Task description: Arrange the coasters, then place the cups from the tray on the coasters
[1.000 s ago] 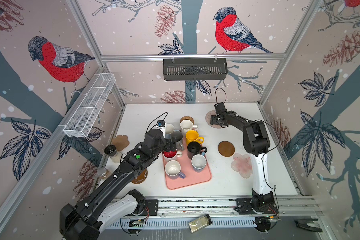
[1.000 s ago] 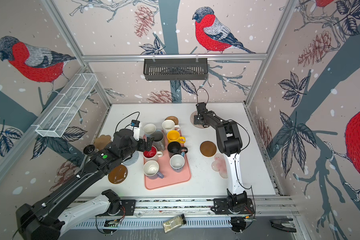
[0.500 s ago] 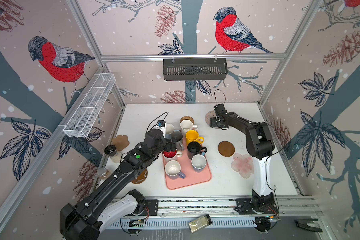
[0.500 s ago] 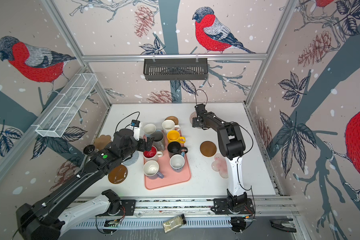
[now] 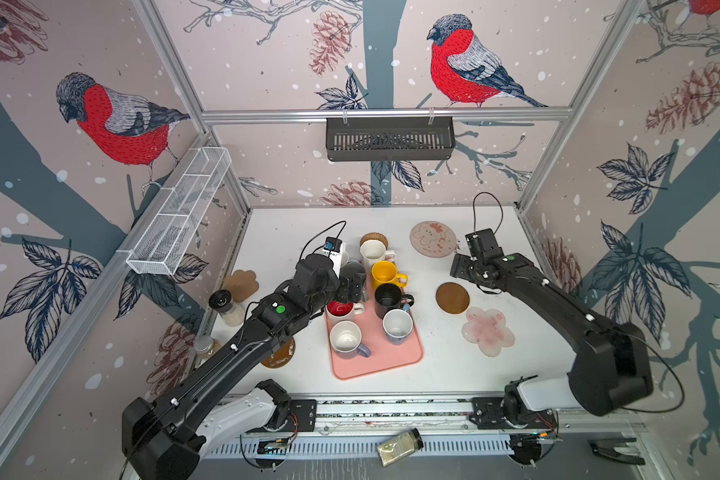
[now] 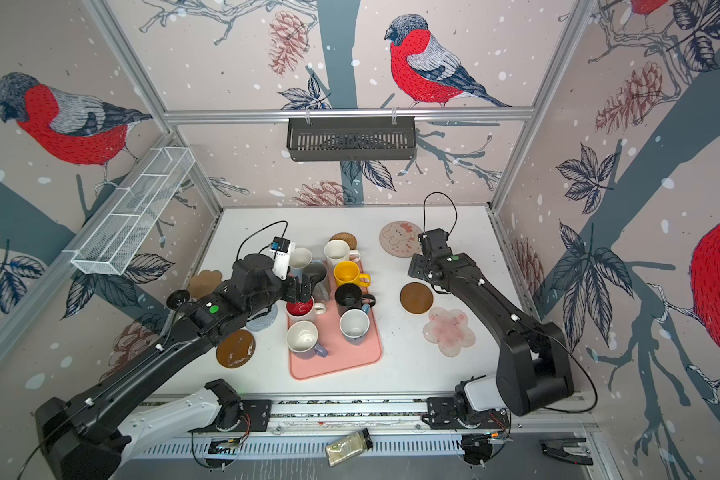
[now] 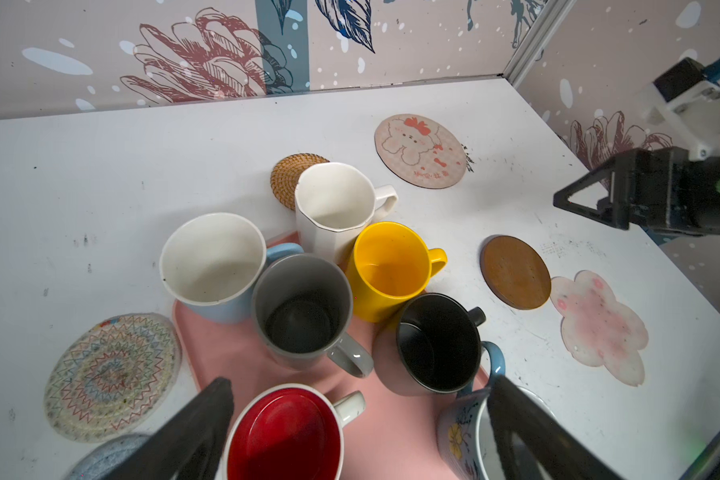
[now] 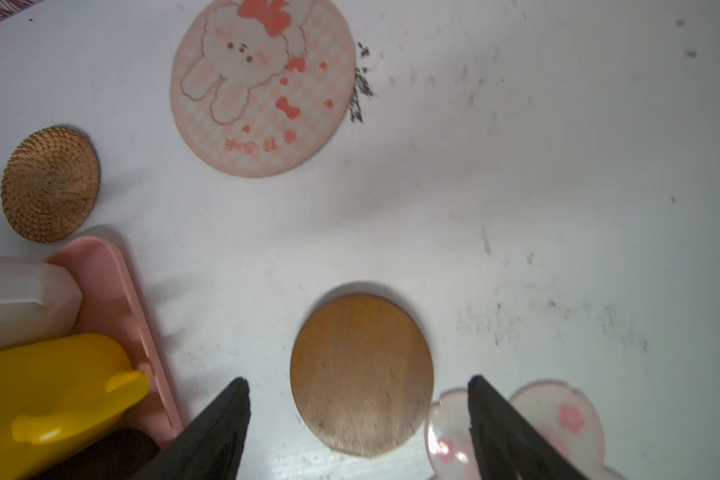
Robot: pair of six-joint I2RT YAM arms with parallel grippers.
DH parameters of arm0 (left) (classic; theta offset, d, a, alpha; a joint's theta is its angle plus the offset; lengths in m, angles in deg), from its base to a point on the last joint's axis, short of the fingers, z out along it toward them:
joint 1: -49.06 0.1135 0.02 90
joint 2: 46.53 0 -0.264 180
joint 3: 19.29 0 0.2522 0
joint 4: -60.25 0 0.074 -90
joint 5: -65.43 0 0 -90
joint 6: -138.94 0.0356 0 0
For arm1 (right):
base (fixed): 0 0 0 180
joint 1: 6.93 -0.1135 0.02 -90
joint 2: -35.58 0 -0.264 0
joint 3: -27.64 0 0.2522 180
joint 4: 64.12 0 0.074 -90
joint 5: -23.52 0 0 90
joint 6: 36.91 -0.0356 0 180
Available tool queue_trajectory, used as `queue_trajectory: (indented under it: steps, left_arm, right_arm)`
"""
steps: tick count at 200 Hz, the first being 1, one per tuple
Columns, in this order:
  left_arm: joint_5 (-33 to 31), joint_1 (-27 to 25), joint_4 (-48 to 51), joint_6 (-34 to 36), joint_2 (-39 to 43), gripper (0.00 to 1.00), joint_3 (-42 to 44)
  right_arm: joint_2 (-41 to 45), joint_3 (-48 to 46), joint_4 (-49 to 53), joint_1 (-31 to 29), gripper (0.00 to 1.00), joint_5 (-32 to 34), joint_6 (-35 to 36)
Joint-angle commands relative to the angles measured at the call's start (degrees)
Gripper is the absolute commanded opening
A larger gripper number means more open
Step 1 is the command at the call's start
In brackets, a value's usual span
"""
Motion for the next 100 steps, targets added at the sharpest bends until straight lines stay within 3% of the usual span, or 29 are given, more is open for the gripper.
queue_trajectory:
  steps: [1, 48, 100]
  left_arm:
    - [0.4, -0.6, -0.5, -0.1, 0.2, 0.96, 1.0]
    - [0.8, -1.1, -0.3, 0.9, 0.8, 0.96, 2.1]
    - [0.7, -1.1, -0.1, 1.3, -0.3, 0.96, 2.0]
  right_arm:
    - [7.0, -6.4, 3.2, 0.1, 0.82, -1.6, -7.3]
    - [18.8, -18.7, 4.8, -4.0, 0.77, 0.7, -18.3]
    - [20.9, -26.7, 1.9, -8.5, 0.79, -1.4, -26.1]
